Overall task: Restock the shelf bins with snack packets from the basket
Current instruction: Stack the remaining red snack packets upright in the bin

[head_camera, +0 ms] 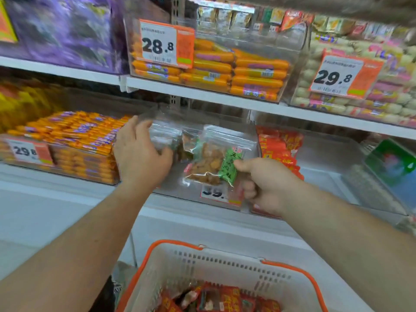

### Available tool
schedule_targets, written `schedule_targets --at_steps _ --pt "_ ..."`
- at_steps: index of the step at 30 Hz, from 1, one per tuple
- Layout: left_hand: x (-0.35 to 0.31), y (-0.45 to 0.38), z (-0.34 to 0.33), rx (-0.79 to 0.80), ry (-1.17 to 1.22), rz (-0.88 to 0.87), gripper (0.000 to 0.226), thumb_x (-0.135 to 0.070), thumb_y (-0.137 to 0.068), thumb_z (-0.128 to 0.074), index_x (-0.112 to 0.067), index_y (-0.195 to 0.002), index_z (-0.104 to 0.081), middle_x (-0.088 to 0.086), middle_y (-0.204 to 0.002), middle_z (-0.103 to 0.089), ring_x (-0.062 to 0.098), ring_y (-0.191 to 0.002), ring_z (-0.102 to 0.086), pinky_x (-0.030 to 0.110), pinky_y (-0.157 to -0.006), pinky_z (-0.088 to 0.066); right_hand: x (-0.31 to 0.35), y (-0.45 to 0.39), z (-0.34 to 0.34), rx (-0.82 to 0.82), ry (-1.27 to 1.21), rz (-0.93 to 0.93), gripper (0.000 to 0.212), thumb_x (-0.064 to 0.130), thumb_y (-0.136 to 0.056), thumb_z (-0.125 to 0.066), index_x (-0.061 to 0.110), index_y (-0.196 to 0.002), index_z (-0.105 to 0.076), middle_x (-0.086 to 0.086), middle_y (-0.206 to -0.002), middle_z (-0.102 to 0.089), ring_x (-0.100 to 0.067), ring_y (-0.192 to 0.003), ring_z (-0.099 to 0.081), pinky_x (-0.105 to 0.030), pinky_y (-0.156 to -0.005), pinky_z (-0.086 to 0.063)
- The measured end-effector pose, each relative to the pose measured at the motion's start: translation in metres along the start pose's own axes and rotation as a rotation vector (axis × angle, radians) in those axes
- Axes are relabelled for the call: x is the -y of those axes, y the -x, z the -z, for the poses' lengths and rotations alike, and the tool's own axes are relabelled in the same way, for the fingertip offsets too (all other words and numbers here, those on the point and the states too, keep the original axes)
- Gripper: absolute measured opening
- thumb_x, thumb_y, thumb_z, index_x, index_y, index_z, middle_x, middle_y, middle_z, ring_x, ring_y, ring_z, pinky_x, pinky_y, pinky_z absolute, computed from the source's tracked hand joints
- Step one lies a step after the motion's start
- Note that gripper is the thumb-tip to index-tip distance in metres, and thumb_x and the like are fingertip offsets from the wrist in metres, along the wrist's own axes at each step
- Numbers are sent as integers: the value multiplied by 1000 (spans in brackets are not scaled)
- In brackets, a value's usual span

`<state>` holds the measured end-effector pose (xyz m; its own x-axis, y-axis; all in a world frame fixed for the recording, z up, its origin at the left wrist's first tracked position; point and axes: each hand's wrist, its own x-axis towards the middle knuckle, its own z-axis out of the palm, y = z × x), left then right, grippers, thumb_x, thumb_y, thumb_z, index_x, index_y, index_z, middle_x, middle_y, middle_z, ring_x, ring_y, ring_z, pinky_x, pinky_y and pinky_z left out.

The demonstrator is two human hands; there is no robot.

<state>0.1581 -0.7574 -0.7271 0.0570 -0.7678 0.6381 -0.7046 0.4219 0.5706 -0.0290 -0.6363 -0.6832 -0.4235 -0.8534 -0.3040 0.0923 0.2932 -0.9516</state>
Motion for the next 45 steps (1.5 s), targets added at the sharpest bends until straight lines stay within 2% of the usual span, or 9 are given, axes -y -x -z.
schedule_targets --at_steps 6,15,23,26,34,38,40,42,45 --pt "15 9 -18 124 -100 129 110 -67 -62 -63 -18 -150 -19 13 -161 1 32 -148 4 58 -117 -5 14 -51 -36 -161 -25 65 7 11 -95 -60 10 -88 -59 -4 -61 -55 -11 -40 -44 -19 -38 -33" --pt "16 13 -34 133 -200 104 120 -61 -65 -76 -13 -154 -10 15 -160 5 35 -148 8 57 -117 -5 -6 -165 -59 -183 168 -62 30 11 -98 -49 7 -127 -56 -11 -87 -65 -15 -53 -57 -20 -39 -41" --pt "4 13 -31 189 -244 130 116 -57 -72 -72 -17 -154 0 11 -160 12 32 -148 11 56 -117 -4 -12 -191 -72 -168 168 -91 29 10 -99 -49 9 -127 -56 -12 -104 -68 -17 -67 -66 -20 -39 -47" --pt "2 13 -31 197 -235 144 115 -55 -73 -72 -18 -154 1 10 -160 13 31 -148 11 55 -117 -6 -11 -190 -72 -173 148 -69 21 7 -98 -51 7 -116 -62 -11 -96 -71 -17 -67 -67 -21 -42 -48" --pt "2 14 -30 227 -210 173 114 -54 -74 -72 -20 -153 2 6 -159 15 30 -148 11 58 -115 -7 -11 -184 -70 -130 179 -58 16 2 -95 -53 5 -108 -60 -9 -85 -68 -20 -72 -67 -29 -55 -53" --pt "0 13 -27 255 -192 187 113 -54 -75 -72 -20 -153 3 7 -159 16 28 -148 13 58 -116 -5 -6 -173 -70 -181 185 -59 12 -4 -94 -51 3 -101 -57 -12 -87 -65 -23 -77 -66 -35 -74 -60" --pt "-2 15 -27 249 -192 163 109 -51 -75 -72 -18 -153 -3 9 -159 11 29 -148 10 58 -115 -4 1 -158 -71 -278 348 27 5 -1 -90 -56 1 -88 -59 -13 -94 -69 -26 -81 -68 -37 -78 -59" --pt "-4 18 -25 148 -148 47 96 -44 -72 -73 -14 -148 -21 14 -157 -8 29 -145 -5 59 -113 -10 10 -135 -69 -386 578 222 11 6 -88 -58 2 -96 -64 -13 -104 -69 -29 -92 -66 -27 -74 -51" --pt "-18 33 -26 -95 8 -304 61 -30 -61 -70 -10 -116 -49 11 -127 -39 28 -117 -35 45 -95 -29 5 -88 -61 -424 623 773 23 7 -86 -59 8 -106 -68 -10 -107 -66 -24 -98 -61 -15 -76 -33"
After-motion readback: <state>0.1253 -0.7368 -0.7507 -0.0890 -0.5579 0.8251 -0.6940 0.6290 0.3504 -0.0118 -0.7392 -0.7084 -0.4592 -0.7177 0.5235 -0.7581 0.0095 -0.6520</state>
